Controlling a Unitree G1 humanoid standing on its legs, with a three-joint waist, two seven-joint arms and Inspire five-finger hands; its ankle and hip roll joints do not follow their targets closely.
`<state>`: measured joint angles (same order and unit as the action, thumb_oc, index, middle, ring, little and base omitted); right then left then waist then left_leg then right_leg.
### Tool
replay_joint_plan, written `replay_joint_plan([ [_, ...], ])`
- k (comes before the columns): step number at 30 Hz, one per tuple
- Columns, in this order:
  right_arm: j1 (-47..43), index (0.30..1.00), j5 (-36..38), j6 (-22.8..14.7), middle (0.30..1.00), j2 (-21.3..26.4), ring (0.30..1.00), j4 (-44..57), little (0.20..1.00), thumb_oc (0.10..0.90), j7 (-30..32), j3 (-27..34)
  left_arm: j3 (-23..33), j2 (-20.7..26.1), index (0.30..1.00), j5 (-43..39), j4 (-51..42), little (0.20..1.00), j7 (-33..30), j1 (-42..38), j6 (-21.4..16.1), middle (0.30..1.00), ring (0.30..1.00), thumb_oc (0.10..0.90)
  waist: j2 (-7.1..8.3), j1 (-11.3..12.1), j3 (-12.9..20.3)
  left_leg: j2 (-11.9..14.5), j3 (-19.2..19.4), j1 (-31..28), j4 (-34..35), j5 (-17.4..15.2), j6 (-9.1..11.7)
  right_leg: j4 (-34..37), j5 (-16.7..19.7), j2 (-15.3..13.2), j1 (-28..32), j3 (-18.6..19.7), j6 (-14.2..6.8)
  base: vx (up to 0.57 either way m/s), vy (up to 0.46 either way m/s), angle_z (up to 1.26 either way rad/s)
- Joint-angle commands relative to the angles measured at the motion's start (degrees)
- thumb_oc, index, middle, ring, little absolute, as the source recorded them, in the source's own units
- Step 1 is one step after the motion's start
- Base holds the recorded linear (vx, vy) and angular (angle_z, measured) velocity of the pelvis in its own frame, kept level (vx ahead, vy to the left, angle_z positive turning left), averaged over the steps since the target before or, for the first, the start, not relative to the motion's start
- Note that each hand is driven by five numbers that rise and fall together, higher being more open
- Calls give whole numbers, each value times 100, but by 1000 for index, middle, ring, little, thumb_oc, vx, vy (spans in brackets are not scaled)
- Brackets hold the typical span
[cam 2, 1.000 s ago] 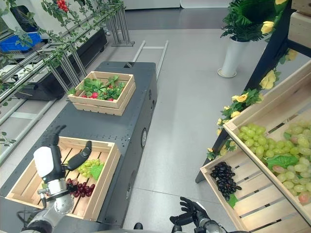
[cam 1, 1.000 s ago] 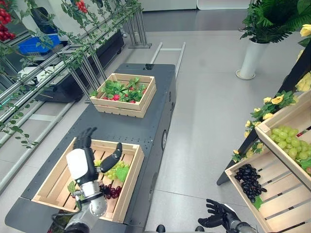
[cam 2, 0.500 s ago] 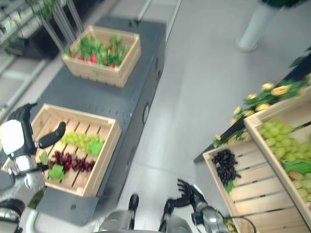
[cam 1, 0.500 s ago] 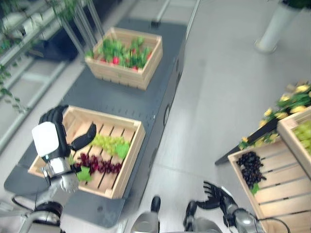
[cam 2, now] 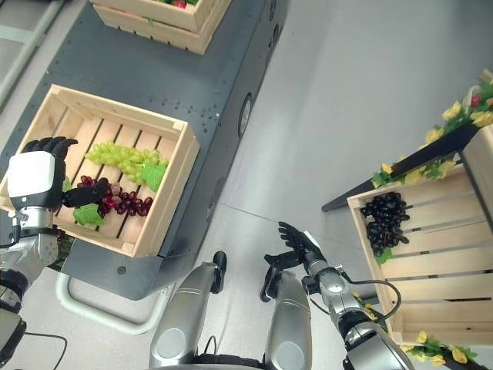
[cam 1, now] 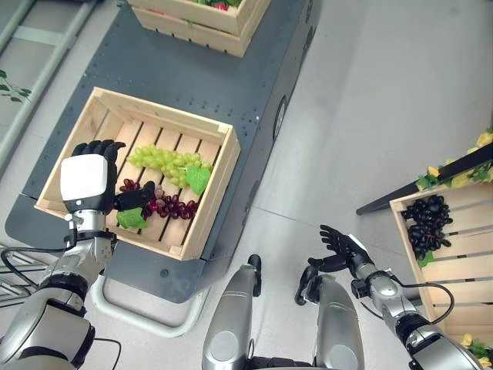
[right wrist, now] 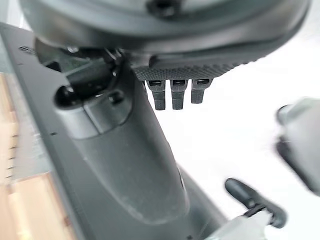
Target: Pick up the fruits from the basket on one side to the basket on the other side
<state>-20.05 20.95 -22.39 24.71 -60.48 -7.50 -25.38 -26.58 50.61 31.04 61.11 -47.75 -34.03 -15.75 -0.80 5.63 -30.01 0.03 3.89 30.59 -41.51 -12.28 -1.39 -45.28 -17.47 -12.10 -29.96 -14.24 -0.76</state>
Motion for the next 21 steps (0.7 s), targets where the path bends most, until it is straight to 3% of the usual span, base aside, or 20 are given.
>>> replay_joint_plan([
  [1, 211, 900, -188, -217, 900, 331, 900, 284, 900, 800, 198, 80, 253, 912, 900, 282, -156, 900, -272, -419, 237, 900, 900, 800, 8, -28, 22, -235, 332, -163, 103, -272, -271, 115, 30, 243, 383, -93, 269, -29, 111, 6],
  [9, 100, 900, -249, -186, 900, 715, 900, 641, 900, 800, -53, -77, -556, 1400, 900, 756, -414, 900, -141, -1187, 551, 900, 900, 800, 48, -62, 22, -173, 362, 620, -337, -325, -311, -288, 31, 273, -406, -37, 263, -19, 71, 5],
  [15, 105, 900, -263, -124, 900, 801, 900, 1068, 900, 800, 4, -137, -829, 1694, 900, 1192, -470, 900, 57, -1517, 643, 900, 900, 800, 134, -90, 22, -87, 305, 1043, -493, -300, -277, -370, 69, 356, -770, -46, 243, -1, 3, 4],
  [21, -15, 900, -168, -43, 900, 1027, 900, 1107, 900, 800, -68, -65, -1170, 1908, 900, 1370, -483, 900, 261, -1899, 1030, 900, 900, 800, 217, -109, 22, -31, 258, 1434, -567, -211, -274, -480, 150, 372, -1152, -104, 221, -20, 11, 3],
])
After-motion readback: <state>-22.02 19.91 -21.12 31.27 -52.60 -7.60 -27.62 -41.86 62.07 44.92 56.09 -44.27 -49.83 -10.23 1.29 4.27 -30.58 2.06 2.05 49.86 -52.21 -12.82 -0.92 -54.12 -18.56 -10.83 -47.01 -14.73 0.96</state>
